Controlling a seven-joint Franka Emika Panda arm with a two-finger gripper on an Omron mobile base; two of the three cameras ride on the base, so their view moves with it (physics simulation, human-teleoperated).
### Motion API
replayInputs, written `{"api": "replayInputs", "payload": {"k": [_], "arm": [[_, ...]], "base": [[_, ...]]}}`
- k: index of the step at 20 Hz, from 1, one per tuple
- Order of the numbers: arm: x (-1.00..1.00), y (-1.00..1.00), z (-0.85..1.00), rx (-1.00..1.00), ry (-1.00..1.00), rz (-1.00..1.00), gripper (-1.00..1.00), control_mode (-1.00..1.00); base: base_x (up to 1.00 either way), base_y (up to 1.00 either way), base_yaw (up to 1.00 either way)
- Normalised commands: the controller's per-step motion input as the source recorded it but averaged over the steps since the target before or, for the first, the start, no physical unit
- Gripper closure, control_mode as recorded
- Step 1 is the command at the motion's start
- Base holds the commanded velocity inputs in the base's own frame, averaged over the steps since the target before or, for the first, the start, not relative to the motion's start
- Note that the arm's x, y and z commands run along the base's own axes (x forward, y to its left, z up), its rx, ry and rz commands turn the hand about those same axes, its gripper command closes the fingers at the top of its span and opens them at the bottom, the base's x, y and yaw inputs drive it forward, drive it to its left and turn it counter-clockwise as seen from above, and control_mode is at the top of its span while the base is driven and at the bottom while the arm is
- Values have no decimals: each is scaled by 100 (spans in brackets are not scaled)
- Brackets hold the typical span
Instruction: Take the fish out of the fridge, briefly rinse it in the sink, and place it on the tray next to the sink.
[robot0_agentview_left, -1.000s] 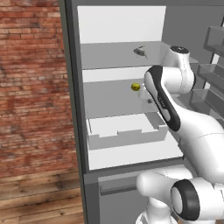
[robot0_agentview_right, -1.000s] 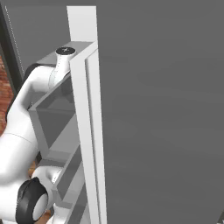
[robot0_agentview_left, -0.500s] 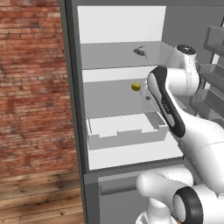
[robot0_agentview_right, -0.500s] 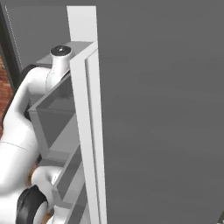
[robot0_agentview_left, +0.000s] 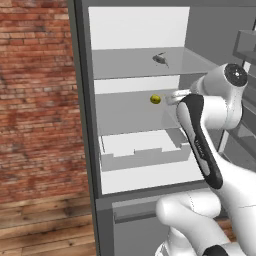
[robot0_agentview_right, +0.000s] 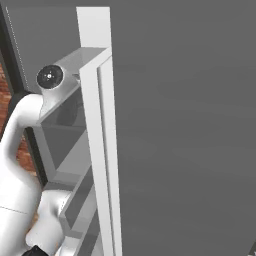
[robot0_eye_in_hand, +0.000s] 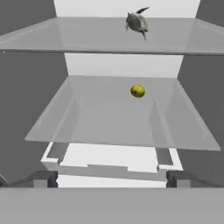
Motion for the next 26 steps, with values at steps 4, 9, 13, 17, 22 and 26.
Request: {"api": "replayInputs", "payload": {"k": [4, 9, 13, 17, 22, 26], "arm": [[-5, -4, 68, -2, -38, 0, -100, -100], [1, -28, 77, 1, -13, 0, -100, -100], [25, -35, 40, 10, 0, 0, -100, -100], [45, -20, 36, 8, 1, 0, -100, -100], [69, 0, 8, 0, 10, 0, -100, -100], [89, 0, 0, 0, 14, 0, -100, -100]], "base": [[0, 0, 0], [0, 0, 0], [0, 0, 0], [0, 0, 0], [0, 0, 0], [0, 0, 0]]}}
